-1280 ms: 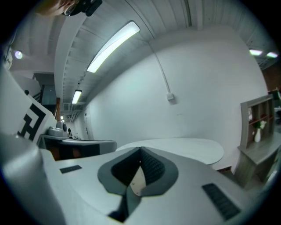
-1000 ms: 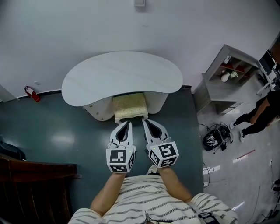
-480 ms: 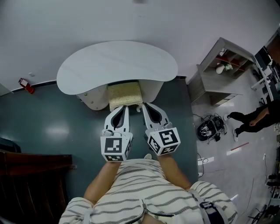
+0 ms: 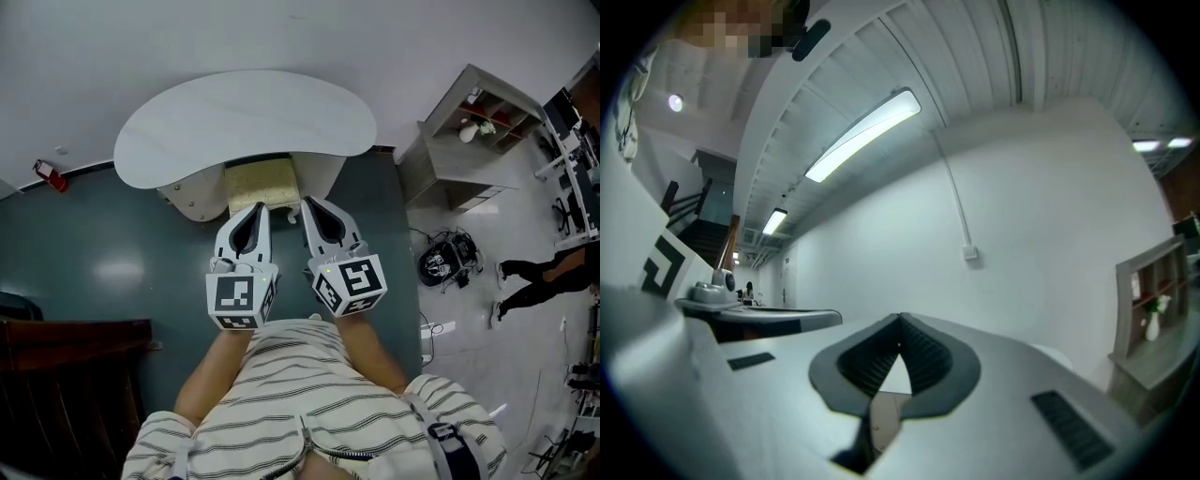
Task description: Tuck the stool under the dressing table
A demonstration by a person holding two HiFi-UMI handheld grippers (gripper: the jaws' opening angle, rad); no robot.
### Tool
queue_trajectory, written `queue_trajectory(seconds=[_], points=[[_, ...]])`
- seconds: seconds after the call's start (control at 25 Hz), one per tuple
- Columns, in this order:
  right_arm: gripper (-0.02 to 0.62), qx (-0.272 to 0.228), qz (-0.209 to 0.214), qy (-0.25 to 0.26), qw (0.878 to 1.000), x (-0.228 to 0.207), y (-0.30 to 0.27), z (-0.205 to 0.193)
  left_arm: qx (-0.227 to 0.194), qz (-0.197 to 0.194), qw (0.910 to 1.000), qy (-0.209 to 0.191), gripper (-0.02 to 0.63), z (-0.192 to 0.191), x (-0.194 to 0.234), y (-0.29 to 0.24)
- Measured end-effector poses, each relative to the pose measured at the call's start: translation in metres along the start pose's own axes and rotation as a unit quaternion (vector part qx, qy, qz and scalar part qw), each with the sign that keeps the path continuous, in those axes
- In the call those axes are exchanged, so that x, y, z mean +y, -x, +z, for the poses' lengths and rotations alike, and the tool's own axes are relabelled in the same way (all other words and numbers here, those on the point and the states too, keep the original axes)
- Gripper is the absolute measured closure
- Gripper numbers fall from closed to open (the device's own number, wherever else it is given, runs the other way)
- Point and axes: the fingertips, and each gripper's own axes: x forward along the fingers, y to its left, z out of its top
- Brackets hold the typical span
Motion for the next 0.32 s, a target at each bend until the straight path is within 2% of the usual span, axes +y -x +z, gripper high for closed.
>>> queue_trajectory(seconds=[0.32], points=[[0.583,-0.007,0.006,0.001,1.0,-0.0061,0.0021,0.0041,-0.005,0.007,0.9999,-0.005,0.601,0.0012,-0.0067,-0.0038]])
